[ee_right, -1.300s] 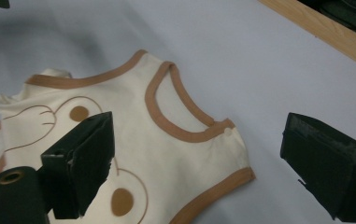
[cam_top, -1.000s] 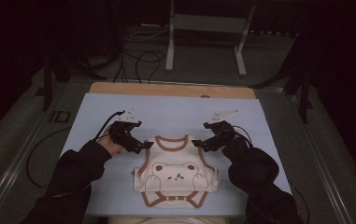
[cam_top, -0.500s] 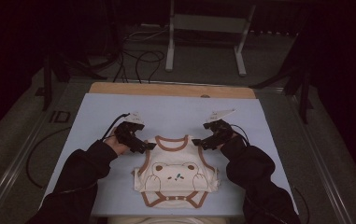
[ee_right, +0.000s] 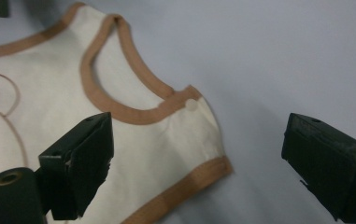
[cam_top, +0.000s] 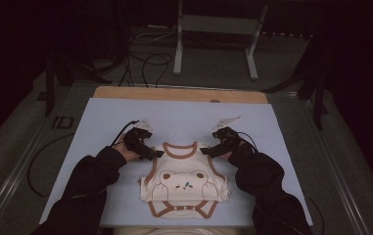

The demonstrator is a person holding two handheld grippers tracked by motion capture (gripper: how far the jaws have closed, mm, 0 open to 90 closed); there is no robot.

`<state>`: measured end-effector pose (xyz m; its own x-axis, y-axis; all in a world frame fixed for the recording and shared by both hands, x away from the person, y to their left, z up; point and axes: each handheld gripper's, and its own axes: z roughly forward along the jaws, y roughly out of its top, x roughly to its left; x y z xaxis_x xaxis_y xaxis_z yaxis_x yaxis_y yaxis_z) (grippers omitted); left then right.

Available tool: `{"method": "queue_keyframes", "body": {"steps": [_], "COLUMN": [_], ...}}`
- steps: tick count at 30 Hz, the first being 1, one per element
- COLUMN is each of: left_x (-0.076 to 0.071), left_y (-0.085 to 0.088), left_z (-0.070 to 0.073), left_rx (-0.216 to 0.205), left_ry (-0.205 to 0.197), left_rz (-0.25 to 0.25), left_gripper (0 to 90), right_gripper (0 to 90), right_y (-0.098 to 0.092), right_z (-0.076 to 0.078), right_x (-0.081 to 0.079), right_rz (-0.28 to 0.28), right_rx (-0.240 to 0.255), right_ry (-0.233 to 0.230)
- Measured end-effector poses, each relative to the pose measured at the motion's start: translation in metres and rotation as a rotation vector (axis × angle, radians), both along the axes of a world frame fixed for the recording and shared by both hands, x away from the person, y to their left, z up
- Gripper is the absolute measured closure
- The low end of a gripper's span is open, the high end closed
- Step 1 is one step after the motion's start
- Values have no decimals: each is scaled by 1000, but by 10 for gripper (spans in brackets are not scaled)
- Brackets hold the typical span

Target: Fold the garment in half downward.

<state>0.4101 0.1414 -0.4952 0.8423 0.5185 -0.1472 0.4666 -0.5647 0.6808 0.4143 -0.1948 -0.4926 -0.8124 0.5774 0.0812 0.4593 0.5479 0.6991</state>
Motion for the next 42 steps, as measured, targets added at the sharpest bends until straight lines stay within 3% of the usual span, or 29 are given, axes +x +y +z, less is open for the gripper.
{"method": "queue_keyframes", "body": {"steps": [5, 9, 12, 16, 20, 28, 32, 42], "left_x": [4, 7, 8, 8, 7, 8, 6, 2], "left_y": [3, 2, 2, 3, -2, -5, -7, -13], "left_z": [-5, -11, -15, -18, -19, -19, -18, -16], "left_rx": [13, 56, 80, 70, 92, 112, 132, 135], "left_ry": [14, 12, 7, -7, -13, -16, -21, 6], "left_rz": [15, 25, 20, 7, -23, -5, -3, 2], "left_gripper": [123, 161, 247, 357, 440, 605, 663, 824], "right_gripper": [134, 172, 221, 299, 343, 411, 501, 714], "right_y": [0, 2, 3, 2, 4, 5, 8, 15], "right_z": [-8, -14, -17, -18, -19, -23, -22, -17], "right_x": [6, 9, 10, 12, 13, 14, 12, 7], "right_rz": [5, 10, 4, -19, -14, -19, -4, 22], "right_rx": [-20, -40, -53, -62, -83, -90, -126, -159], "right_ry": [26, 37, 43, 32, 32, 43, 20, 49]}}
